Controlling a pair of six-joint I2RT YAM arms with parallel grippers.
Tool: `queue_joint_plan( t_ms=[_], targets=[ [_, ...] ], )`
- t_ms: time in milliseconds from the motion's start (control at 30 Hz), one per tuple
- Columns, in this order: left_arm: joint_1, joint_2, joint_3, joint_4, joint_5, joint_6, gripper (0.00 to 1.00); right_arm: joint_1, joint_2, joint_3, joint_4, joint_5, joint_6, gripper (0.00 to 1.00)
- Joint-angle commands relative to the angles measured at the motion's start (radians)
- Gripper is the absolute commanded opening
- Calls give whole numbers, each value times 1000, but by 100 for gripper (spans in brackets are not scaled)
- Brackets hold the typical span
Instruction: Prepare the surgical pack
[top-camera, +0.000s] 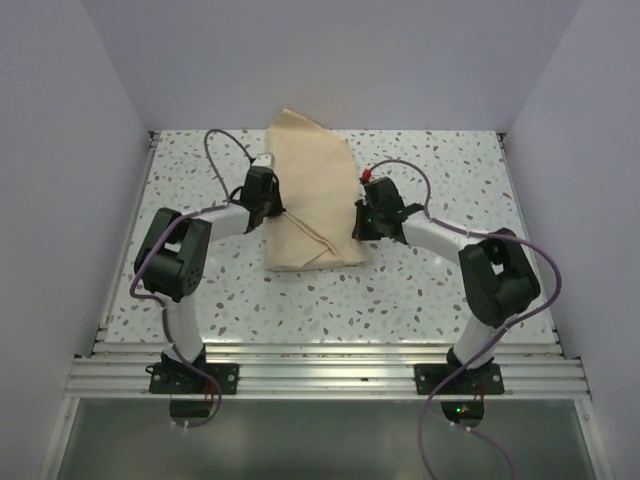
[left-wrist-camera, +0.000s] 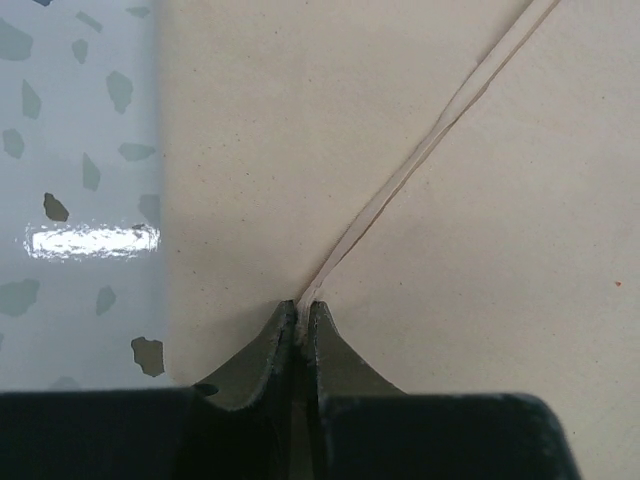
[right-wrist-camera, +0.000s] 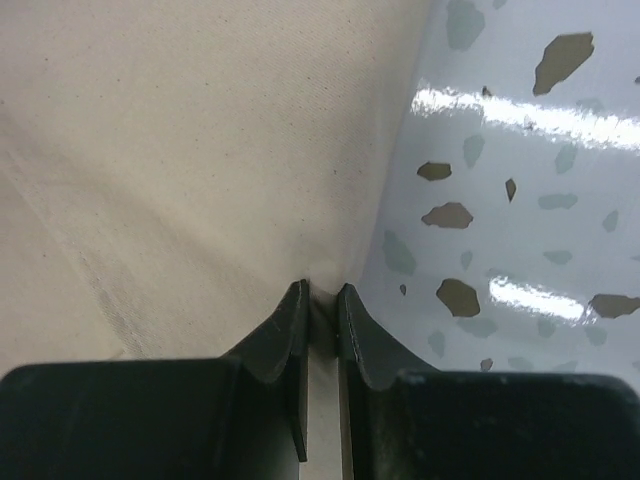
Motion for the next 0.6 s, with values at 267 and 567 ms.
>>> queue_joint_plan(
  t_ms=[267,567],
  targets=[
    [-23,-190,-244,42,-55,-23,0,89,-295,-306,-209,80,93,0],
    [-57,-331,-392,18,-92,-95,0,165,-492,-475,-271,142,267,0]
  ],
)
